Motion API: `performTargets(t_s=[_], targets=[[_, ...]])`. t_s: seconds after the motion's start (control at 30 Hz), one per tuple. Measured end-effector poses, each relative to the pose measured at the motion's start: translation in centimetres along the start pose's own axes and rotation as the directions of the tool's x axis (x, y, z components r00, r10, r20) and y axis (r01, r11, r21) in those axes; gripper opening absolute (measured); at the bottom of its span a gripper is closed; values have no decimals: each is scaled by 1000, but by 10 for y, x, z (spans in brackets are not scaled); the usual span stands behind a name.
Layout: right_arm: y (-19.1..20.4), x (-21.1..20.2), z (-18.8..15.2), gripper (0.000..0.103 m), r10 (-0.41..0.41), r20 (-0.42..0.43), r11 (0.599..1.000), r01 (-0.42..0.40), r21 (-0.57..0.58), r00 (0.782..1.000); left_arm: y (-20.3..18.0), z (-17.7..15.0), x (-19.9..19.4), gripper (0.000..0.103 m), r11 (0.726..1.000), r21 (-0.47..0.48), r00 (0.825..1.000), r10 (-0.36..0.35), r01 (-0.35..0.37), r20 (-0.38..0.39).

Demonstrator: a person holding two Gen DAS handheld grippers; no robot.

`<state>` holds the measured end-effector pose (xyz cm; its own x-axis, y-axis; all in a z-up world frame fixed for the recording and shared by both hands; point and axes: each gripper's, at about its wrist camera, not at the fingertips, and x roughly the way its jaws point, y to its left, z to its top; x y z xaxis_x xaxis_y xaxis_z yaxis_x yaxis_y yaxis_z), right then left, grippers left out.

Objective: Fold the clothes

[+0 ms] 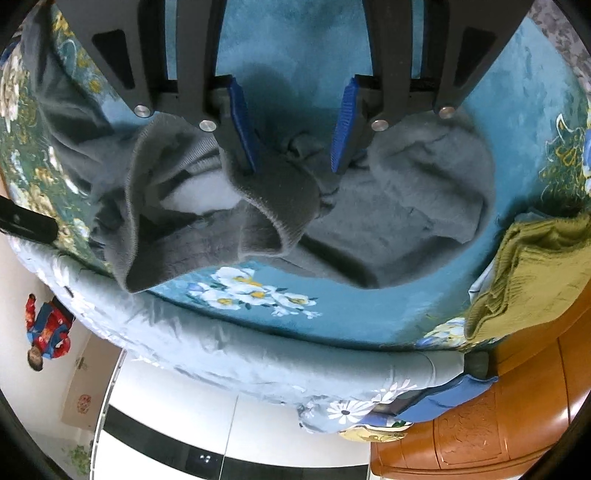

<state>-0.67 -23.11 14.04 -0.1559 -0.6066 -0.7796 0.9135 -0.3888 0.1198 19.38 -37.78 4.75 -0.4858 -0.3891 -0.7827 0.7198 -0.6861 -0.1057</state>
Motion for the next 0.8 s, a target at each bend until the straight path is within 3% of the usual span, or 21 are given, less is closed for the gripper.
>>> performTargets(t_s=[0.23,0.4,0.6,0.7,0.8], targets=[[-38,18,-11,53,-25,-44,997,28,71,999,-5,11,18,42,1000,7,1000,6,-6,-24],[-42,36,-21,53,-46,-97,998,50,43,994,-4,14,28,42,1000,6,1000,5,-5,-24],[-43,50,-33,53,-80,-149,997,80,-5,986,7,21,32,43,997,-50,997,-68,67,-28],[-45,57,-37,53,-71,-167,997,73,4,983,3,27,34,49,993,-65,995,-104,103,-12],[-46,58,-42,53,-57,-176,998,61,14,983,-6,35,43,49,995,-31,996,-90,90,-10]])
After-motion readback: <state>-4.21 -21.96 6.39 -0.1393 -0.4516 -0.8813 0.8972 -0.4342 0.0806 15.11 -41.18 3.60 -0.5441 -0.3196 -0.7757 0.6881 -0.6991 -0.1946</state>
